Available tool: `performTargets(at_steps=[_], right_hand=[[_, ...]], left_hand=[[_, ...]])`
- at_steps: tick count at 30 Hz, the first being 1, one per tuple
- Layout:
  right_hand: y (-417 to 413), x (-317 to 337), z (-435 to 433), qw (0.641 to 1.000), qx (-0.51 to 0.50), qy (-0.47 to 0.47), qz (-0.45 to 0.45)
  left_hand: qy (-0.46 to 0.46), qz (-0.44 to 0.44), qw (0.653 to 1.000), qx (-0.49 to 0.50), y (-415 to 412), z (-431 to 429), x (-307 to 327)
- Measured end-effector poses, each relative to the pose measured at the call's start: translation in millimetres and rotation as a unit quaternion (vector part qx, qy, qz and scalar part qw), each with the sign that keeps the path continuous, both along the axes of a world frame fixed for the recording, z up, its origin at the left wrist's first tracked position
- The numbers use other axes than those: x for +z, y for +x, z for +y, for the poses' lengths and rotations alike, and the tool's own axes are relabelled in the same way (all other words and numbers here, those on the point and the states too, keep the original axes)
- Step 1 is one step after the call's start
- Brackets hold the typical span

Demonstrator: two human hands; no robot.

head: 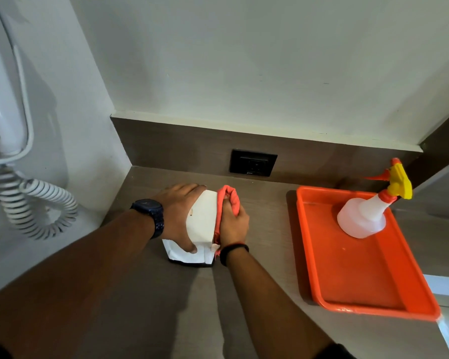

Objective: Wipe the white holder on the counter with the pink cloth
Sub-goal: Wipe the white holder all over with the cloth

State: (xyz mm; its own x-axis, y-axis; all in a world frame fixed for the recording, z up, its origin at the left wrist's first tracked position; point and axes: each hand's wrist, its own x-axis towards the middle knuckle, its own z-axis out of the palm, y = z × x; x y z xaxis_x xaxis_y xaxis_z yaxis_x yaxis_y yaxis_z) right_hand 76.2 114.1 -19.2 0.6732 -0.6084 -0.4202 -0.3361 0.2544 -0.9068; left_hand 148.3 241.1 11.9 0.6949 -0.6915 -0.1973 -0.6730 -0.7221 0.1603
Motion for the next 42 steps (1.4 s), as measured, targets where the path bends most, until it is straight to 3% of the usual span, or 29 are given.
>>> performTargets(at_steps=[7,10,12,14,16,18,20,21,25,31,37,42], right_hand=[[-44.2,-23.5,0.2,0.997,-0.005,0.069,0.028],[-51.6,-3.9,-9.0,0.995,-0.037,0.094,-0.008],[-42.9,17.2,-12.9,0.996,-0.038,0.032,-0.073],[-28.9,38.4,-12.0,0.987,0.004,-0.093,-0.132],[-15.5,50.5,-8.8,0.946,0.103,-0.266,-0.154],[-4.4,48.4,-6.8,0.861,0.266,-0.423,-0.098],[0.1,40.9,-3.4,0.773,0.373,-0.514,-0.013],[-0.5,38.5,-1.2,0.754,0.386,-0.531,0.001],[-10.7,38.2,6.4,0.745,0.359,-0.562,-0.028],[-33.1,31.5,-10.8,0.715,0.387,-0.578,-0.075],[-8.7,35.6,-12.8,0.771,0.352,-0.531,-0.006],[-11.2,36.6,6.2,0.765,0.332,-0.550,-0.045]], left_hand=[[-0.027,-0.020,0.999,0.027,-7.4,-4.4,-3.7],[-0.062,0.007,0.996,0.064,-15.8,-4.0,-5.4],[-0.096,0.060,0.990,0.086,-20.0,4.3,-5.0],[-0.146,0.107,0.976,0.119,-22.7,17.8,-4.1],[-0.186,0.132,0.962,0.149,-24.2,30.2,-4.1],[-0.202,0.138,0.958,0.148,-24.2,36.0,-3.9],[-0.209,0.137,0.959,0.133,-22.4,36.4,-3.2],[-0.214,0.134,0.959,0.126,-21.4,35.2,-3.1],[-0.212,0.124,0.967,0.069,-19.6,26.6,-4.0],[-0.187,0.109,0.974,0.069,-19.3,24.9,-4.6],[-0.162,0.099,0.976,0.110,-25.0,18.1,-4.6],[-0.155,0.096,0.979,0.095,-24.1,16.8,-1.3]])
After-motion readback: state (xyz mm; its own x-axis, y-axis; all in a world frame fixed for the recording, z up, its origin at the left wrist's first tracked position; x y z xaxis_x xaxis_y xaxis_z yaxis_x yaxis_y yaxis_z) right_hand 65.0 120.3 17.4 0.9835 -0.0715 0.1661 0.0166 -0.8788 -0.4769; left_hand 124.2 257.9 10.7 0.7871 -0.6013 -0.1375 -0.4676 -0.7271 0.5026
